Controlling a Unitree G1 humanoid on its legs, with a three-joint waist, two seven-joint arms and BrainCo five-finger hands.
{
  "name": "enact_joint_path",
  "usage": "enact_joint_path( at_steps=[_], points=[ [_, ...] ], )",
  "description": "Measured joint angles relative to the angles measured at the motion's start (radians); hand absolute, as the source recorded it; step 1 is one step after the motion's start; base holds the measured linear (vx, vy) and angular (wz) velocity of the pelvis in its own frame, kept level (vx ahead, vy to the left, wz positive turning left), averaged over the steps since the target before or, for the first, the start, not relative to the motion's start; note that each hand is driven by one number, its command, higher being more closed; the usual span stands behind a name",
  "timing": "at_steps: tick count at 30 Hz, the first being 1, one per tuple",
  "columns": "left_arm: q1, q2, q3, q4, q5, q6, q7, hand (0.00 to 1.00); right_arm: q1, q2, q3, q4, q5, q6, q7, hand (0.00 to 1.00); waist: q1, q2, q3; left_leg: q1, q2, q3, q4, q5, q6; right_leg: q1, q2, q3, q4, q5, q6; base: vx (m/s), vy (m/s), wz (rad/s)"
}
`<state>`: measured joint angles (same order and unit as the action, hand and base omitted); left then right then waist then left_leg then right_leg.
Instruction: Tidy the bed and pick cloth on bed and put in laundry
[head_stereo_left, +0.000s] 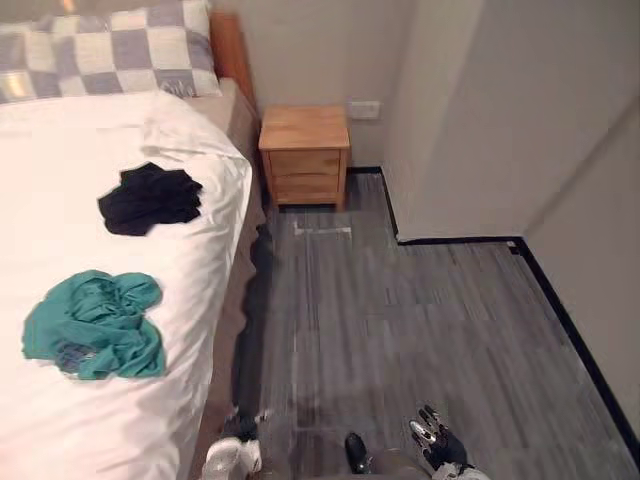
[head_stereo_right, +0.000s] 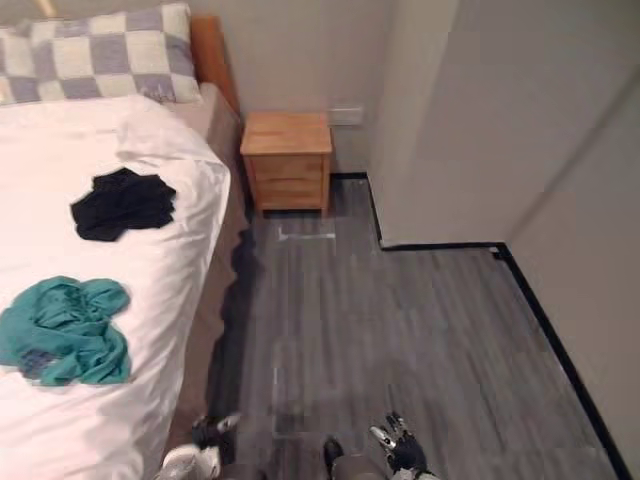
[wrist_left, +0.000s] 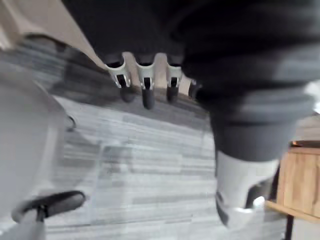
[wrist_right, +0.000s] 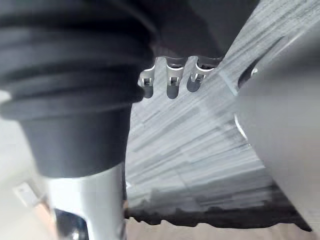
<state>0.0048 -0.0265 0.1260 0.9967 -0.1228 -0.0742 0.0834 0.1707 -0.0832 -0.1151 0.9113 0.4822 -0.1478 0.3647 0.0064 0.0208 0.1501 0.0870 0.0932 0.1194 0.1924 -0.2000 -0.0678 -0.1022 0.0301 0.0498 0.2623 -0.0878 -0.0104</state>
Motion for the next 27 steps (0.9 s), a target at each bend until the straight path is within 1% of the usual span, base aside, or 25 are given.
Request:
enact_joint_path(
  at_steps=[1, 3, 4, 6, 7, 15, 17, 19, 20, 21, 22, 24, 25, 26, 27],
  points=[
    [0.008, -0.004, -0.011, 0.002, -0.001, -0.001, -0.003, 0.0, -0.001, -0.001, -0.001, 0.001, -0.008, -0.001, 0.001, 0.0, -0.002, -0.001, -0.002, 0.03, -0.005, 0.013, -0.031, 0.005, -0.003, -0.002, -0.004, -0.008, 0.021, -0.018, 0.01, 0.15, 0.032, -0.29],
    [0.009, -0.002, -0.039, 0.026, -0.018, -0.002, -0.001, 0.0, -0.004, -0.001, -0.007, 0.013, -0.011, -0.001, 0.006, 0.0, -0.012, 0.006, -0.001, 0.077, -0.011, 0.021, -0.073, 0.014, -0.009, -0.005, -0.004, -0.008, 0.056, -0.044, 0.021, 0.19, 0.013, -0.15],
    [0.006, 0.0, -0.046, 0.042, -0.031, -0.001, 0.002, 0.0, -0.011, -0.001, -0.03, 0.031, -0.014, -0.003, 0.011, 0.0, -0.022, 0.014, -0.003, 0.09, -0.008, 0.017, -0.087, 0.017, -0.015, -0.005, -0.002, -0.026, 0.064, -0.046, 0.024, 0.16, 0.0, -0.01],
    [0.004, 0.005, -0.046, 0.052, -0.041, -0.001, 0.006, 0.0, -0.013, 0.001, -0.045, 0.047, -0.014, -0.012, 0.011, 0.0, -0.025, 0.015, -0.007, 0.09, -0.006, 0.007, -0.089, 0.017, -0.015, 0.002, -0.002, -0.035, 0.053, -0.045, 0.024, 0.1, -0.001, 0.05],
    [0.028, 0.046, 0.052, 0.079, -0.098, 0.014, 0.048, 0.0, 0.018, 0.031, -0.078, 0.104, -0.089, -0.029, 0.029, 0.0, -0.006, -0.032, -0.053, 0.088, -0.035, 0.005, -0.106, 0.034, 0.012, 0.173, -0.03, -0.046, -0.31, 0.133, 0.023, 0.05, -0.001, 0.03],
    [0.028, 0.046, 0.051, 0.08, -0.103, 0.014, 0.048, 0.0, 0.018, 0.031, -0.078, 0.104, -0.089, -0.028, 0.024, 0.0, -0.006, -0.032, -0.053, 0.086, -0.035, 0.006, -0.106, 0.034, 0.012, 0.172, -0.031, -0.047, -0.31, 0.133, 0.023, 0.0, 0.0, 0.0],
    [0.029, 0.048, 0.051, 0.08, -0.118, 0.016, 0.047, 0.0, 0.017, 0.03, -0.078, 0.104, -0.09, -0.019, 0.003, 0.0, -0.006, -0.032, -0.053, 0.081, -0.034, 0.006, -0.106, 0.034, 0.012, 0.172, -0.032, -0.05, -0.31, 0.133, 0.023, 0.0, 0.0, 0.03],
    [0.029, 0.055, 0.049, 0.086, -0.128, 0.021, 0.046, 0.0, 0.014, 0.022, -0.081, 0.105, -0.102, 0.0, -0.051, 0.0, -0.006, -0.033, -0.058, 0.071, -0.032, 0.004, -0.109, 0.036, 0.014, 0.172, -0.036, -0.068, -0.323, 0.133, 0.024, 0.0, -0.001, 0.13],
    [0.03, 0.057, 0.049, 0.088, -0.131, 0.022, 0.046, 0.0, 0.013, 0.021, -0.082, 0.106, -0.115, 0.003, -0.063, 0.0, -0.006, -0.033, -0.058, 0.071, -0.032, 0.003, -0.11, 0.038, 0.013, 0.173, -0.037, -0.072, -0.324, 0.133, 0.024, 0.01, -0.011, 0.17],
    [0.031, 0.065, 0.045, 0.098, -0.138, 0.024, 0.045, 0.0, 0.008, 0.013, -0.086, 0.11, -0.146, 0.01, -0.099, 0.0, -0.006, -0.031, -0.061, 0.072, -0.029, 0.0, -0.117, 0.042, 0.009, 0.178, -0.037, -0.084, -0.33, 0.133, 0.025, 0.03, -0.022, 0.21],
    [0.037, 0.079, 0.039, 0.099, -0.14, 0.028, 0.044, 0.0, 0.006, 0.01, -0.097, 0.116, -0.172, 0.015, -0.128, 0.0, -0.006, -0.034, -0.064, 0.074, -0.027, -0.009, -0.119, 0.044, 0.006, 0.189, -0.039, -0.103, -0.34, 0.133, 0.025, 0.03, -0.025, 0.25],
    [0.051, 0.091, 0.035, 0.099, -0.147, 0.035, 0.042, 0.0, 0.004, 0.01, -0.12, 0.132, -0.201, 0.024, -0.171, 0.0, -0.006, -0.03, -0.061, 0.079, -0.02, -0.021, -0.12, 0.047, 0.0, 0.208, -0.037, -0.132, -0.351, 0.13, 0.028, 0.02, -0.036, 0.31],
    [0.066, 0.096, 0.041, 0.098, -0.149, 0.036, 0.043, 0.0, 0.002, 0.002, -0.12, 0.133, -0.217, 0.028, -0.195, 0.0, -0.006, -0.034, -0.062, 0.09, -0.012, -0.021, -0.118, 0.045, -0.004, 0.209, -0.032, -0.151, -0.351, 0.118, 0.033, 0.01, -0.056, 0.2],
    [0.071, 0.099, 0.047, 0.096, -0.149, 0.037, 0.043, 0.0, -0.001, 0.001, -0.119, 0.134, -0.237, 0.03, -0.208, 0.0, -0.005, -0.027, -0.058, 0.086, -0.007, -0.018, -0.108, 0.038, -0.014, 0.209, -0.032, -0.164, -0.35, 0.103, 0.026, 0.01, -0.064, -0.03],
    [0.087, 0.107, 0.076, 0.083, -0.158, 0.037, 0.044, 0.0, -0.017, -0.003, -0.117, 0.138, -0.258, 0.033, -0.219, 0.0, 0.003, -0.031, -0.052, 0.043, 0.016, 0.0, -0.008, 0.001, -0.054, 0.202, -0.031, -0.208, -0.335, 0.08, 0.009, -0.03, -0.058, -0.05]
  ],
)
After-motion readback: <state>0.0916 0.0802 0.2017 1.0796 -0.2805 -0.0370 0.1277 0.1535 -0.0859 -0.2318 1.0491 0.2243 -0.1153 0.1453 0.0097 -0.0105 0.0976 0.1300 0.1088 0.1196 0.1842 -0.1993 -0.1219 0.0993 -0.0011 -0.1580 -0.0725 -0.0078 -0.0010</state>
